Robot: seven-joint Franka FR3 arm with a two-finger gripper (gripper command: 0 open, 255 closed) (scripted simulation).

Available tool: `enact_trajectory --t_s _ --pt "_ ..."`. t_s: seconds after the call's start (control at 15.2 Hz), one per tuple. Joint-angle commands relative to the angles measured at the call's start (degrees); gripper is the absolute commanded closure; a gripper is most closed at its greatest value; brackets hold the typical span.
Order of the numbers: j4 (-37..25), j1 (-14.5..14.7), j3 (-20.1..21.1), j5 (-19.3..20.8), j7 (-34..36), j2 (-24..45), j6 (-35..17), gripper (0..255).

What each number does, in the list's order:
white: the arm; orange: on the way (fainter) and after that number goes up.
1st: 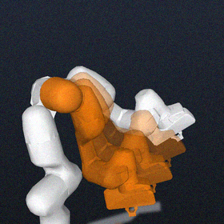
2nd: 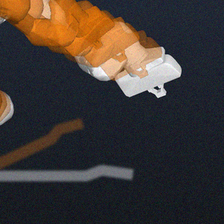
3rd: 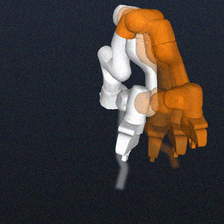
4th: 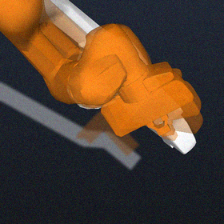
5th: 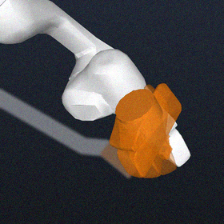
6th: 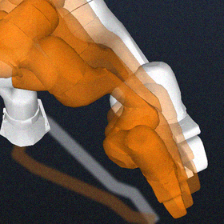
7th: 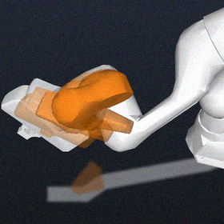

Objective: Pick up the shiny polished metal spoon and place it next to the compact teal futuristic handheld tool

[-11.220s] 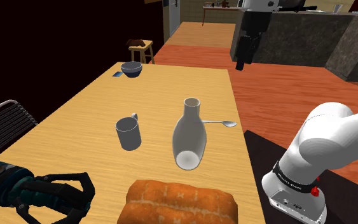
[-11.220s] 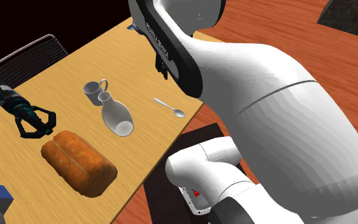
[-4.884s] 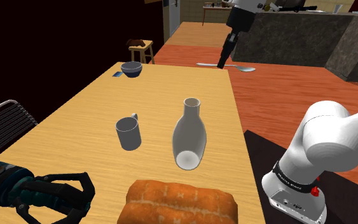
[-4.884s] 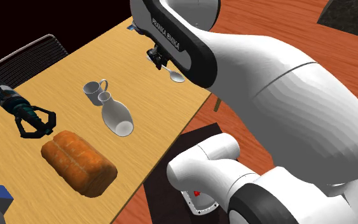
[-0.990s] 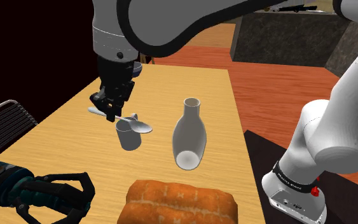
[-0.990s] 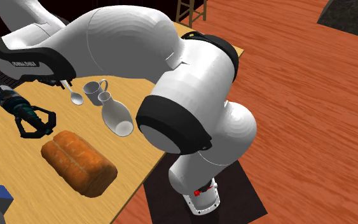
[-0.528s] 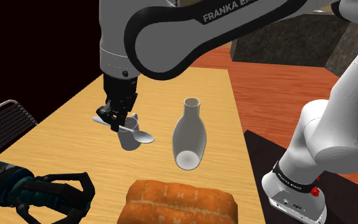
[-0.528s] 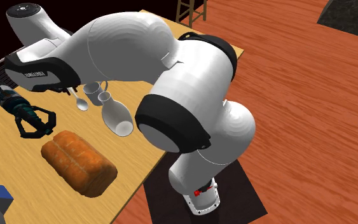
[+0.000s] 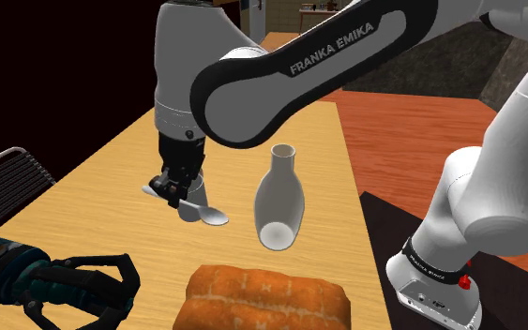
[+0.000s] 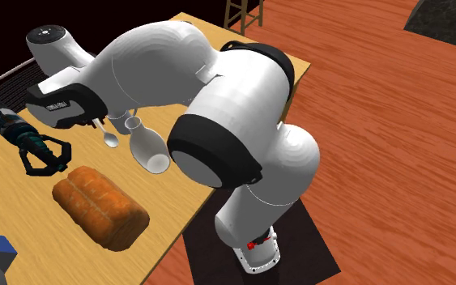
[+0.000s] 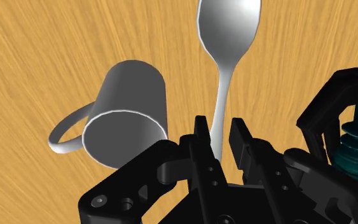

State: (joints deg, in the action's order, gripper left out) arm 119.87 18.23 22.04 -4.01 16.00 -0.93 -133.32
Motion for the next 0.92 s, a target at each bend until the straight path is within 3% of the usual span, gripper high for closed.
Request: enact_trajectory --t_s 0.0,0.86 --pt "0.9 0.1 0.1 0.3 0.2 0.6 -1.6 255" --pt "5.8 0.4 0.1 2.8 1.6 5.8 -11.3 255"
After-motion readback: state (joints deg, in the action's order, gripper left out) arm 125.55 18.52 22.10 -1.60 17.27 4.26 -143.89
